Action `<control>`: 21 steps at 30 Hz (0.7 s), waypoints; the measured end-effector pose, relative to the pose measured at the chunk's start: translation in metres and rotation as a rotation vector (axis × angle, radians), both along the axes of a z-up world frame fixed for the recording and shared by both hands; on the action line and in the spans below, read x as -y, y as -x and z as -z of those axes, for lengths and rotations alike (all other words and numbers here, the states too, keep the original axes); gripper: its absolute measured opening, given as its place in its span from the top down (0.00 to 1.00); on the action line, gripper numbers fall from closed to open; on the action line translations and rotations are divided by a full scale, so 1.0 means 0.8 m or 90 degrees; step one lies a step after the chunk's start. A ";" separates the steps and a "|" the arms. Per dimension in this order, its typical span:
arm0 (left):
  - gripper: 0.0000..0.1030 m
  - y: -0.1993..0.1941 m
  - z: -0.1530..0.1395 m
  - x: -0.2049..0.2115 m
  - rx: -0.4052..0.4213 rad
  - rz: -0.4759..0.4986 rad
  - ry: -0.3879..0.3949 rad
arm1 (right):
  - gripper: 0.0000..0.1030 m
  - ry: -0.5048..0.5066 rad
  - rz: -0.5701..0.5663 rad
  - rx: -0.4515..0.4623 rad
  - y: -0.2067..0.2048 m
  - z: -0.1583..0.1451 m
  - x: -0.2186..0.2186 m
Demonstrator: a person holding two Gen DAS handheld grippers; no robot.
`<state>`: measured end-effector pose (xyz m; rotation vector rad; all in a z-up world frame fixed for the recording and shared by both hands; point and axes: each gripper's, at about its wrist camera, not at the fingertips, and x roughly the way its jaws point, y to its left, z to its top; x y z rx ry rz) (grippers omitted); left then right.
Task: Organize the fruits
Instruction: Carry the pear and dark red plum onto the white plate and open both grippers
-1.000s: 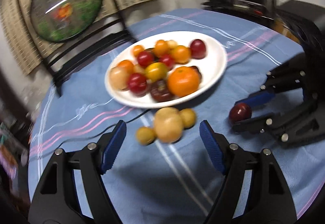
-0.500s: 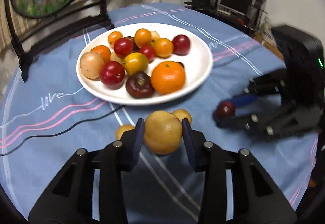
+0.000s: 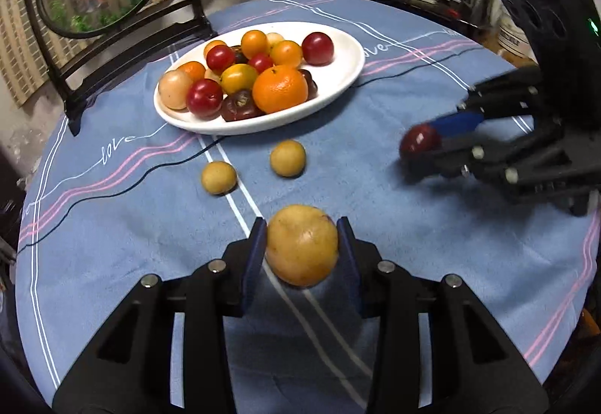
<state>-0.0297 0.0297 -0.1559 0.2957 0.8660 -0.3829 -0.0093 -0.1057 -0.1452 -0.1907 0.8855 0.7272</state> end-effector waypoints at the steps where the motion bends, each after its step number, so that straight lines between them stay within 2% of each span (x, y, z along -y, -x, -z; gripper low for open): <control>1: 0.61 -0.001 0.001 0.003 0.006 -0.009 -0.012 | 0.71 0.002 0.000 -0.003 0.001 0.003 -0.001; 2: 0.56 -0.003 0.006 0.005 0.003 -0.022 -0.027 | 0.71 0.002 -0.001 -0.006 0.002 0.005 -0.002; 4: 0.54 -0.008 0.017 0.007 -0.015 -0.029 -0.034 | 0.71 0.006 -0.003 -0.010 0.003 0.011 -0.003; 7: 0.60 -0.011 0.018 0.004 -0.017 -0.043 -0.008 | 0.71 0.007 -0.004 -0.013 0.004 0.015 -0.004; 12: 0.61 -0.012 0.013 0.000 -0.014 -0.072 0.010 | 0.71 0.002 0.004 -0.005 0.005 0.015 -0.004; 16: 0.62 -0.005 -0.010 0.009 0.014 -0.108 0.012 | 0.71 -0.022 0.010 0.013 0.013 -0.002 -0.005; 21: 0.61 0.015 -0.049 0.031 0.084 -0.134 -0.012 | 0.71 -0.045 0.010 0.045 0.025 -0.034 -0.004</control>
